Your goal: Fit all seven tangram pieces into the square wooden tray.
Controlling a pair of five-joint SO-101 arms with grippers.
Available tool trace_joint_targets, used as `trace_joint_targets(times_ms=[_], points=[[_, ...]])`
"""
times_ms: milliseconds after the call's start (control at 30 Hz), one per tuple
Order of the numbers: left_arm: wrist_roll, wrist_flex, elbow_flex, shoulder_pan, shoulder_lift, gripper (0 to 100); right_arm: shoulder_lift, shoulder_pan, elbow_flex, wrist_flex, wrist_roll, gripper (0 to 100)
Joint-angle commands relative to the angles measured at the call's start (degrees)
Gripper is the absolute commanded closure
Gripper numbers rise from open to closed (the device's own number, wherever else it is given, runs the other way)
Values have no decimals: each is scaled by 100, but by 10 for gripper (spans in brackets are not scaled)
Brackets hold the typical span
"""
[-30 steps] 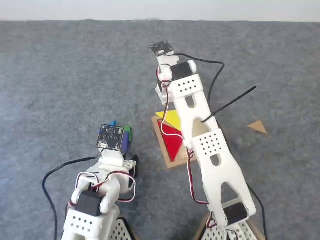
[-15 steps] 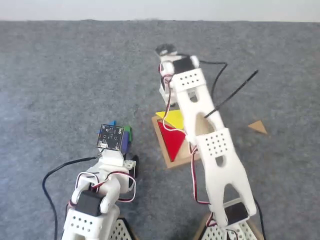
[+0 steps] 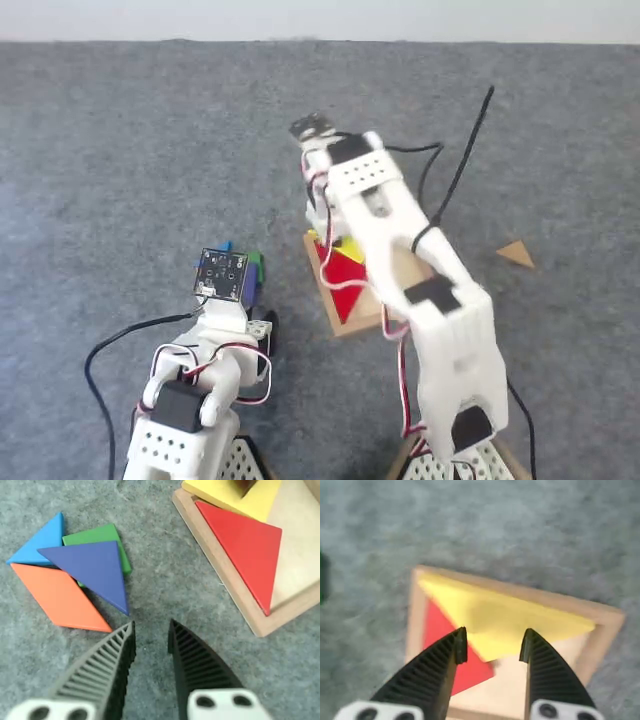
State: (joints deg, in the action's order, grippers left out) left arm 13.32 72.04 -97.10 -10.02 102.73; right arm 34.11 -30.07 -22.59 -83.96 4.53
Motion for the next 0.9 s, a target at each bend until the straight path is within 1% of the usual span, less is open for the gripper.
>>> trace_joint_targets(times_ms=[0,133,200,333,700,867], points=[[35,9,66,-9,97,895,-2264,-110,2048,1464,0,821],[35,9,66,-9,97,895,-3574,110,3877,3064,26,821],[35,9,66,-9,97,895,-3785,251,4220,3574,9,820],[35,9,66,-9,97,895,-3521,321,4211,4330,9,819],[35,9,66,-9,97,895,-1569,180,3138,4382,9,819],[35,9,66,-9,97,895,-1560,198,3174,4277,35,818]])
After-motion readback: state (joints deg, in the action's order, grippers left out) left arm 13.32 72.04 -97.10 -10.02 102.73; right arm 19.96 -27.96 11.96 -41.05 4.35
